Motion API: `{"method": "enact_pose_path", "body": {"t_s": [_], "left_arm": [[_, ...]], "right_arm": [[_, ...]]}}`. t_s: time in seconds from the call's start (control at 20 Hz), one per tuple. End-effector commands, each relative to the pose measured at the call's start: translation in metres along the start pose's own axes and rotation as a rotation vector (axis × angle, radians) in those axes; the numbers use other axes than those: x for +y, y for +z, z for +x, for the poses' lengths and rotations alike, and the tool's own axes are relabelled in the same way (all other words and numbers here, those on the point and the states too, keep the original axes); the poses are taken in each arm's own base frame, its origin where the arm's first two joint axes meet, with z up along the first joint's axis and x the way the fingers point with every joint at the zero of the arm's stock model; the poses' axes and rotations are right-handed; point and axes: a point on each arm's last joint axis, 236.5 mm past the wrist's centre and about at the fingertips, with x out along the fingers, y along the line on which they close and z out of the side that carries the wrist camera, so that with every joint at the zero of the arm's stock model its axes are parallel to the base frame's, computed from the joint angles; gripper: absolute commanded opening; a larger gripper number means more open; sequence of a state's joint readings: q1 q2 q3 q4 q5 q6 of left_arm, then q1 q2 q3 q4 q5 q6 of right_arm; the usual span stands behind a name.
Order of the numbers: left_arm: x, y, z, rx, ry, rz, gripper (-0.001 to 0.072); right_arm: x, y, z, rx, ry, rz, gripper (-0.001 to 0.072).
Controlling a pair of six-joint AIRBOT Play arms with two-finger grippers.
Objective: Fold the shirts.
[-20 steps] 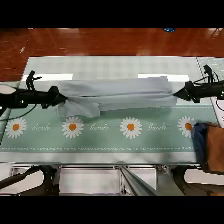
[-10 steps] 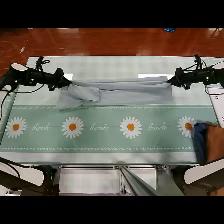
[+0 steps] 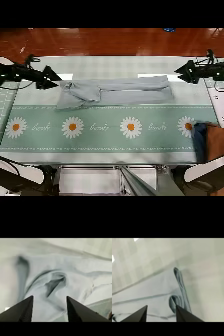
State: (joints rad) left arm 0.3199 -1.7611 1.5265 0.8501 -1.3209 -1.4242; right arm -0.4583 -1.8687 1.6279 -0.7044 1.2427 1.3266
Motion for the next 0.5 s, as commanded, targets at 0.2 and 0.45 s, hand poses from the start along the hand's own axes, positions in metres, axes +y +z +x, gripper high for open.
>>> {"method": "enact_pose_path", "body": {"t_s": [0.2, 0.45], "left_arm": [[-0.022, -0.030, -0.103, -0.379, 0.166, 0.139, 0.0505], [-0.054, -0.120, -0.045, -0.412, 0.122, 0.246, 0.0505]], "right_arm": [[-0.053, -0.046, -0.023, 0.061, -0.138, 0.073, 0.0420], [-0.044, -0.057, 0.031, 0.059, -0.143, 0.057, 0.0427]]}}
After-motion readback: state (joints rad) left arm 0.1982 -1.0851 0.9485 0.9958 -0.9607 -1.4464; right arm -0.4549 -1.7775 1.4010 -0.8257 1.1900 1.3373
